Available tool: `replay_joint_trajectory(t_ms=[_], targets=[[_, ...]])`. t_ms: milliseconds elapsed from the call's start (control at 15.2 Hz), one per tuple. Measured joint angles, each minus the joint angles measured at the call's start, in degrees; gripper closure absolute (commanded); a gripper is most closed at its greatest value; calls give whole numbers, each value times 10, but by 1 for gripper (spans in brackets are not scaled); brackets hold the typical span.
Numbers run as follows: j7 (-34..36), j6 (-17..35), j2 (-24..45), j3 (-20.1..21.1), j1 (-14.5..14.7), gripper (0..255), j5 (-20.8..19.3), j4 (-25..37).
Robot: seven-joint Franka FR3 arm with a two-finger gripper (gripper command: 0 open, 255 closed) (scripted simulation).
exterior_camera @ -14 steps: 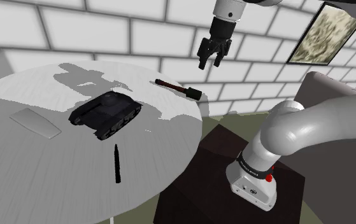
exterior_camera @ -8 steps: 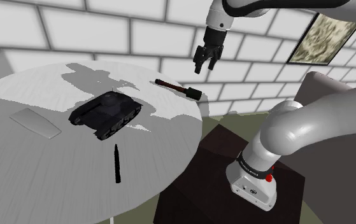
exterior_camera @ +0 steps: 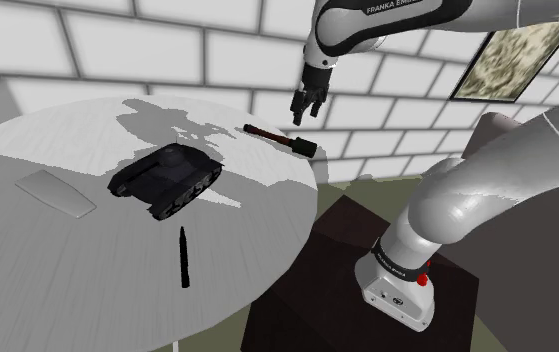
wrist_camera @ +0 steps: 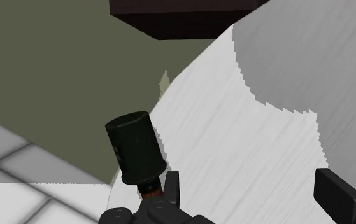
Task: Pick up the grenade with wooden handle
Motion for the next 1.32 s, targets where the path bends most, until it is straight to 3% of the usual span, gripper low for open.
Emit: replay_joint_trajectory(t_ms=[528,924,1320], targets=[[-92,109,165,-35,-2,0,-11,57],[-164,167,307,-47,-9,0,2,144],[-182,203,351,-48,-16,0,9,152]])
